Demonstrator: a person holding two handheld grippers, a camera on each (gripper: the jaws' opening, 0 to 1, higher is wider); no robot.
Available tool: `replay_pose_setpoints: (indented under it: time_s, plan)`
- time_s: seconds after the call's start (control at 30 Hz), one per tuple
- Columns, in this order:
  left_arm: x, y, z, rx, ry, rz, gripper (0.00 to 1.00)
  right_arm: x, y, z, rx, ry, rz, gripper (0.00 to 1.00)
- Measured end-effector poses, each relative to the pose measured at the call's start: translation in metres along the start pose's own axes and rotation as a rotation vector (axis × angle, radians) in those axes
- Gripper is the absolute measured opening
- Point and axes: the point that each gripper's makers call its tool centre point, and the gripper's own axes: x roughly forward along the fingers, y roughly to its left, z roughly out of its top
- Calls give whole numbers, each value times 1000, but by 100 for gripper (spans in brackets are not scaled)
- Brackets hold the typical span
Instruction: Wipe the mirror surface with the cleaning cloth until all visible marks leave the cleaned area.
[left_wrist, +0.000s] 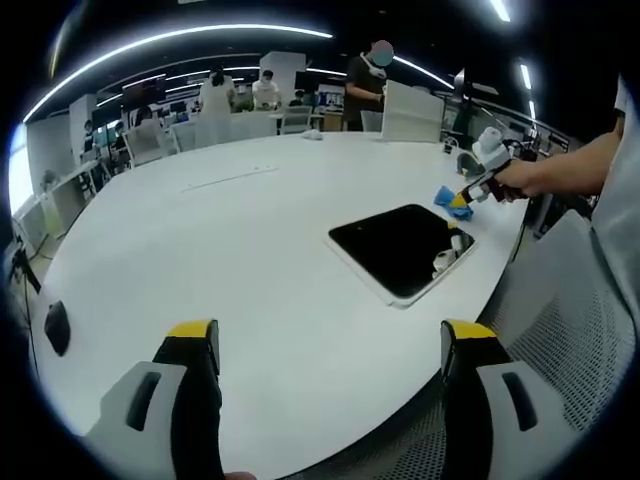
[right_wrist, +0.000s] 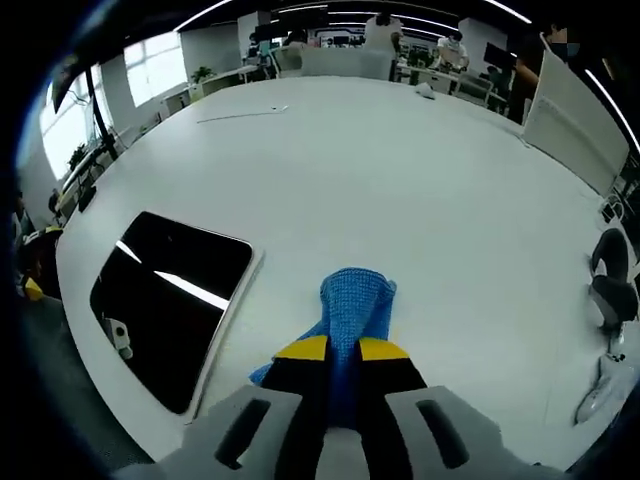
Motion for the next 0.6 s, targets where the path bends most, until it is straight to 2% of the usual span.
replay_pose_setpoints:
  time_s: [0.07,0.13,0.23,0.4,0.5,0.57,0.6]
  plan:
    - [0,0,0,0,1,0,91,-5,-5,1,-2,-2,-18,1]
    - [0,1,-1,1,3,0,91,-7,-6,0,77,-6,4,1]
    - [1,0,-1,2,5,-2,91,-10,-7,-1,64,-6,-3,1]
    - [0,0,-2,3,9,-1,91,-9,-7,-2,106,0,9,1]
    - [1,-1,-3,2,16,-1,91,-16,-3,1,135,14,23,1]
    - [1,-1,-3,1,17,-4,91,-19,-1,5,149,3,30,1]
    - [1,-1,-4,1,17,-8,91,-23,-2,9,182,-8,12,1]
